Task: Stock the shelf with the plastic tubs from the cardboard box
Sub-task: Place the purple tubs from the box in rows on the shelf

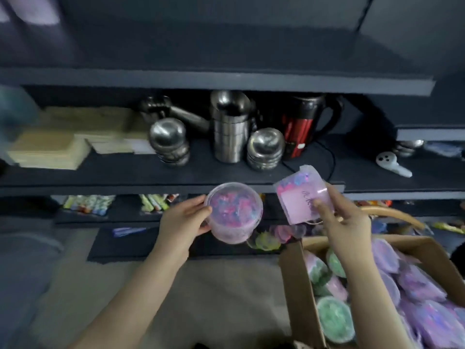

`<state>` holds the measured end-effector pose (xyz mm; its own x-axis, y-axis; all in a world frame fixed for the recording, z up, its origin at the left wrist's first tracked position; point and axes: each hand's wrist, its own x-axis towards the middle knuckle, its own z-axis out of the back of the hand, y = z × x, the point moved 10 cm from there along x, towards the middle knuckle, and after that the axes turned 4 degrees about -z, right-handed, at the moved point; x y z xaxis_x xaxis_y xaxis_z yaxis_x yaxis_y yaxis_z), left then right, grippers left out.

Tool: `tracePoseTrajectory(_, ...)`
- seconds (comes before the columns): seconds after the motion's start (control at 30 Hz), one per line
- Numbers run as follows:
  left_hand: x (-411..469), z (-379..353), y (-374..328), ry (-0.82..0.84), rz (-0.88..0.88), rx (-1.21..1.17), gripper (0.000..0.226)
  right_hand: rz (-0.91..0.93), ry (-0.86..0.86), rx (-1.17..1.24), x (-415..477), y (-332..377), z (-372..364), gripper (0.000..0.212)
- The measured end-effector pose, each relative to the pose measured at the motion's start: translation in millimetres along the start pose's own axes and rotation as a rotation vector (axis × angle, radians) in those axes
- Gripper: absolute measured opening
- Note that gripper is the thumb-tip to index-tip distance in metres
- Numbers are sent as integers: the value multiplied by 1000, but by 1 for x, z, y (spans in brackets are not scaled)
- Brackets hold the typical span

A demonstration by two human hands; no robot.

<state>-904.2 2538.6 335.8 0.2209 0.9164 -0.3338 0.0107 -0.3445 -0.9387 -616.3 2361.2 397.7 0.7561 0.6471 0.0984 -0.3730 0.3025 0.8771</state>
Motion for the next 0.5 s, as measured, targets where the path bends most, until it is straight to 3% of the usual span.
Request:
tracePoseTrajectory(0.27,-35,160,-206,-186,-384,-150,15,498,65,121,-15,248,-69,45)
tracePoseTrajectory(0.5,-16,232,-313,-313,-535,-220,15,868,10,74,-8,377,-123,39)
